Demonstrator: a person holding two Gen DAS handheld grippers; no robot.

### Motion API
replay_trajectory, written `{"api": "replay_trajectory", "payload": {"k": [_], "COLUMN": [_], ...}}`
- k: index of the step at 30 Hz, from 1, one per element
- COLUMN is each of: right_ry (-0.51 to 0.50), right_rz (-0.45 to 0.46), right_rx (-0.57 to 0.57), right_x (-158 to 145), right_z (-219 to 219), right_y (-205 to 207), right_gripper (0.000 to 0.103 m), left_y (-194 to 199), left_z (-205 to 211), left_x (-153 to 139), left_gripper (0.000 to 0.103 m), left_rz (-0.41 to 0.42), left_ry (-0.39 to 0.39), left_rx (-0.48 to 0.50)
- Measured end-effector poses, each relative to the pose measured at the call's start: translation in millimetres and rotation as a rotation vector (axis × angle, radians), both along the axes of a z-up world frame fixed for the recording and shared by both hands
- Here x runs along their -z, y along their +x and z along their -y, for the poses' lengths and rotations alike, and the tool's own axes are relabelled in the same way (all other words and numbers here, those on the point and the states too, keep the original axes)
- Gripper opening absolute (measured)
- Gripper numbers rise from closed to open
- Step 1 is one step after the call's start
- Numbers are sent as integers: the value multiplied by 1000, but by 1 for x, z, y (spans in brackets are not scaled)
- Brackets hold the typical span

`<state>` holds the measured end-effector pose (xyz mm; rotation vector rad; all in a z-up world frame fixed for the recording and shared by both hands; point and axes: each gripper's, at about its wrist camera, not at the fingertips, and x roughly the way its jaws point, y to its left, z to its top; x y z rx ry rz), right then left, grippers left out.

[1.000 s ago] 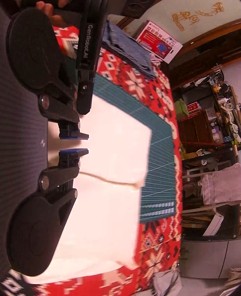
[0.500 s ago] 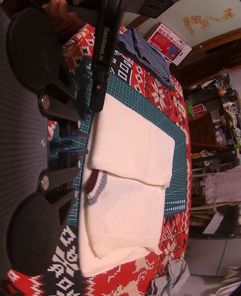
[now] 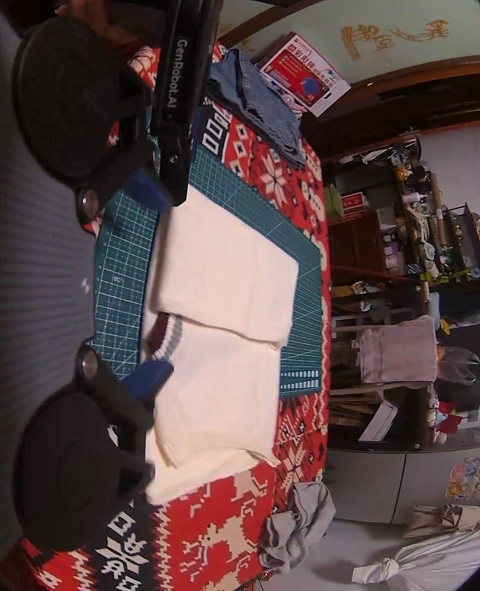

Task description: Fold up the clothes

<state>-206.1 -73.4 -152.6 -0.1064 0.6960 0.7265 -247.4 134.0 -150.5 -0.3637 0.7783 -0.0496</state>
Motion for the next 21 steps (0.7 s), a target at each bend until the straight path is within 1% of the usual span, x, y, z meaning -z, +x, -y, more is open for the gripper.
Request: {"api": "replay_trajectory", "payload": {"k": [2, 4, 6, 8, 10, 12, 13, 14, 16, 19, 21], "right_ry": [-1, -19, -30, -34, -33, -31, -29, -23, -1, -20, -36], "right_rz": [18, 25, 20, 20, 37, 57, 65, 69, 52, 44, 42], "right_rx": [-16, -21, -5, 33, 81, 112, 121, 121, 91, 100, 111], "right_x": [-5, -10, -15, -21, -26, -30, -32, -34, -40, -48, -54], "right_z": [2, 3, 4, 6, 9, 12, 14, 16, 20, 21, 21], "right_y": [0, 2, 6, 10, 13, 14, 15, 16, 19, 26, 31], "right_gripper": [102, 102, 102, 103, 103, 103, 103, 103, 103, 103, 103], "left_y": [-2, -3, -3, -4, -3, 0, 1, 2, 3, 6, 8], "left_z": [-1, 1, 4, 6, 9, 12, 13, 12, 9, 8, 9], "left_x": [-5, -10, -16, -20, -24, -26, -26, -26, -26, -28, -31], "left_gripper": [68, 72, 73, 76, 81, 83, 83, 83, 83, 83, 83], "left_rz": [12, 18, 22, 31, 30, 16, 10, 5, 2, 14, 33], "left_ry": [-5, 15, 58, 104, 166, 235, 258, 268, 254, 232, 222], "left_rx": [-5, -10, -21, -43, -71, -86, -89, -89, -88, -59, -22]}}
